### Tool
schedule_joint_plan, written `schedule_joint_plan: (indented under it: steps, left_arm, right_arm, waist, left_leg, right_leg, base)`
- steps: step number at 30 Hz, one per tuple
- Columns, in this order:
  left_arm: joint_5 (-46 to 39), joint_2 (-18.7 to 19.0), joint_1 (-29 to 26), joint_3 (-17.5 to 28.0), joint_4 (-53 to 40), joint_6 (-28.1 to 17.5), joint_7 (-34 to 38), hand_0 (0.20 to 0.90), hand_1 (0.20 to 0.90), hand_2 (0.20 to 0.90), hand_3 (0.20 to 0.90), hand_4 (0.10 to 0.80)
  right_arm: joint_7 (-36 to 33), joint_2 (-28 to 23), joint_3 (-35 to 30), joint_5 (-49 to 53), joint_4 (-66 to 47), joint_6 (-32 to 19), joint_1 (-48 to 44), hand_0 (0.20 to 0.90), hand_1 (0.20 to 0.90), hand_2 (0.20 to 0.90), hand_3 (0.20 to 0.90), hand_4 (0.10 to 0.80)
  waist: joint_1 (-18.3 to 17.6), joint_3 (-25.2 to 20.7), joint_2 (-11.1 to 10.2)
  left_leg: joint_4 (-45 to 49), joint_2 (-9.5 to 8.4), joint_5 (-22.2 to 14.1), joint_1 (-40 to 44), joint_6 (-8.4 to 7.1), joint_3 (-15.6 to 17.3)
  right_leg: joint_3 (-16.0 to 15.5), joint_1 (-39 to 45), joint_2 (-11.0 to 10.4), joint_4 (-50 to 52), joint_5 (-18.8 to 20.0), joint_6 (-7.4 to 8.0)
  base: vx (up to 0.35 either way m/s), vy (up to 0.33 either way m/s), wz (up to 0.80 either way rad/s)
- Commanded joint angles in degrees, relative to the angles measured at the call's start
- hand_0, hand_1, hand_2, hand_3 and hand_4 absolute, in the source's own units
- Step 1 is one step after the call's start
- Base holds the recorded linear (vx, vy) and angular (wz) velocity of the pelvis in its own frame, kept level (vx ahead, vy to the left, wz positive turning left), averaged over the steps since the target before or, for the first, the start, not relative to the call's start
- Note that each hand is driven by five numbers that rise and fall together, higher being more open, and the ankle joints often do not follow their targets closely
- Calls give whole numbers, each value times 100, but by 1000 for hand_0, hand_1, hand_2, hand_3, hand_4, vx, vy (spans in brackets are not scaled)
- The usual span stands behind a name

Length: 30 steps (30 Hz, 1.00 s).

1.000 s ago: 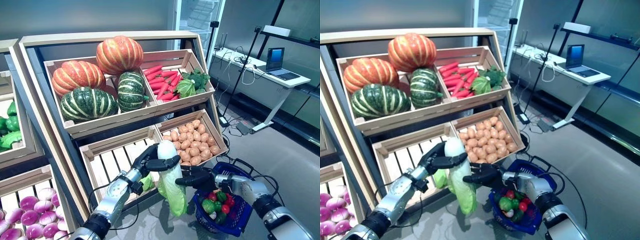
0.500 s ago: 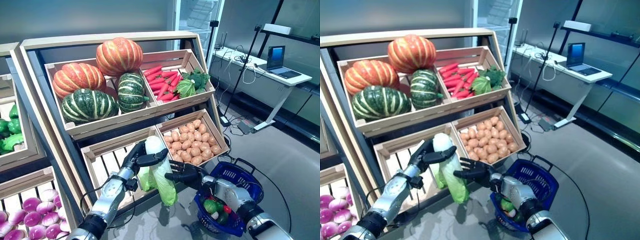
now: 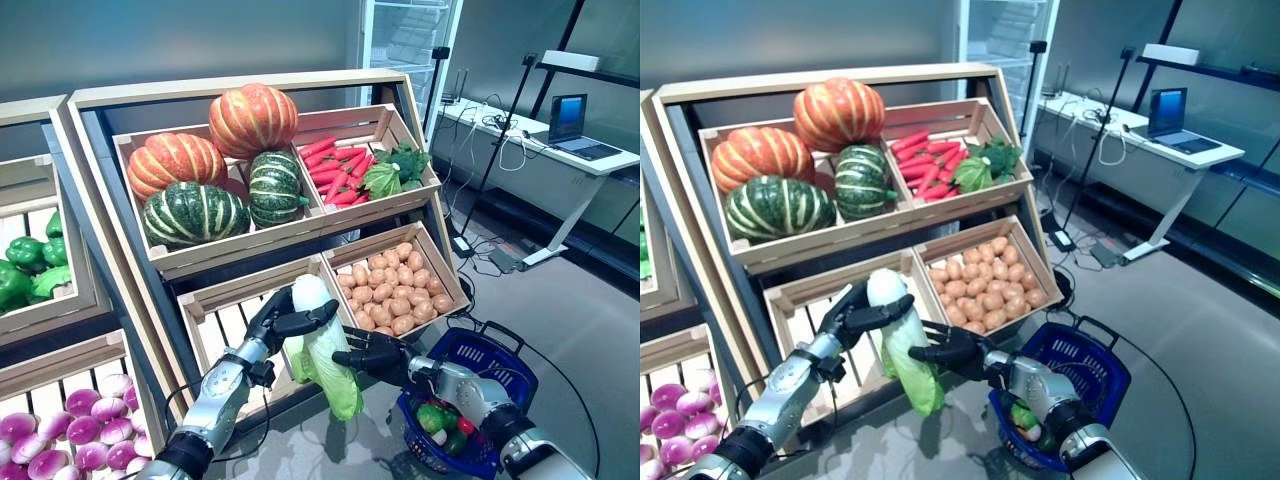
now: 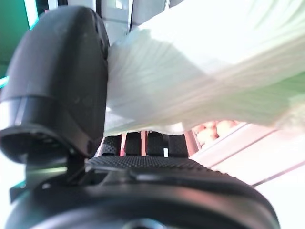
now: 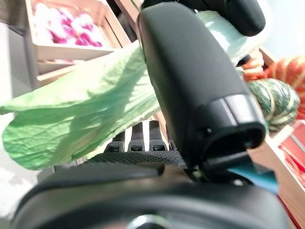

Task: Put vegetables into the basket

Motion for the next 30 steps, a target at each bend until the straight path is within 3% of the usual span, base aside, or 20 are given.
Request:
schedule_joint_plan:
  steps: [1, 8, 9, 10, 11, 16, 27, 28, 30]
  left_arm:
    - [-859, -892, -1264, -287, -912, -593, -681, 300, 300, 300, 300, 400]
    - [-898, -967, -1355, -498, -999, -438, -859, 300, 300, 300, 300, 400]
    - [-883, -976, -1389, -553, -1004, -437, -835, 300, 300, 300, 300, 400]
    - [-885, -975, -1393, -560, -1001, -441, -834, 300, 300, 300, 300, 400]
    - [-885, -984, -1417, -591, -977, -452, -823, 300, 300, 300, 300, 400]
    - [-870, -1022, -1443, -610, -956, -408, -796, 300, 300, 300, 300, 400]
    - [-776, -961, -1312, -591, -976, -380, -747, 300, 300, 300, 300, 400]
    - [-720, -951, -1304, -594, -969, -369, -682, 415, 415, 415, 415, 477]
    - [-616, -912, -1257, -552, -933, -283, -684, 900, 900, 900, 900, 800]
  right_arm:
    - [764, 636, 623, 90, 356, 39, -906, 900, 900, 900, 900, 800]
    - [1287, 466, 1074, -1151, 718, -5, -1230, 900, 900, 900, 900, 800]
    - [1171, 468, 1124, -1062, 784, -23, -1326, 538, 538, 538, 538, 558]
    - [1162, 469, 1127, -1046, 792, -19, -1336, 538, 538, 538, 538, 558]
    - [1052, 495, 1120, -899, 855, -36, -1396, 300, 300, 300, 300, 400]
    - [424, 680, 949, -690, 967, -185, -1382, 300, 300, 300, 300, 400]
    - [-165, 658, 680, -467, 615, -400, -1171, 300, 300, 300, 300, 400]
    - [-197, 642, 656, -434, 603, -409, -1172, 300, 300, 300, 300, 400]
    - [-280, 564, 556, -382, 509, -441, -1112, 300, 300, 300, 300, 400]
  waist:
    - [35, -141, -170]
    - [58, -154, -216]
    - [59, -150, -222]
    - [60, -149, -222]
    - [60, -143, -221]
    - [47, -161, -206]
    - [0, -131, -179]
    - [-3, -130, -180]
    - [-17, -133, -177]
  left_leg:
    - [4, -348, -437, -92, 394, 11]
    - [4, -358, -435, -111, 399, -5]
    - [4, -360, -433, -102, 402, -6]
    - [4, -360, -433, -100, 402, -5]
    - [4, -363, -433, -90, 406, -12]
    - [4, -371, -443, -77, 425, -19]
    - [4, -365, -445, -79, 433, 21]
    - [4, -365, -446, -76, 433, 22]
    - [4, -363, -454, -70, 430, 33]
  right_leg:
    - [86, 183, 26, 16, -374, -505]
    - [100, 165, 30, 16, -352, -500]
    - [105, 168, 31, 16, -344, -501]
    - [105, 169, 31, 16, -343, -501]
    - [114, 177, 31, 16, -341, -505]
    - [145, 181, 28, 16, -332, -501]
    - [179, 160, 35, 16, -312, -489]
    - [180, 163, 37, 16, -313, -488]
    - [186, 161, 38, 16, -311, -478]
  base:
    - [0, 0, 0]
    - [-2, -4, 1]
    - [0, 0, 0]
    - [0, 0, 0]
    - [0, 0, 0]
    - [0, 0, 0]
    - [0, 0, 0]
    - [0, 0, 0]
    - [0, 0, 0]
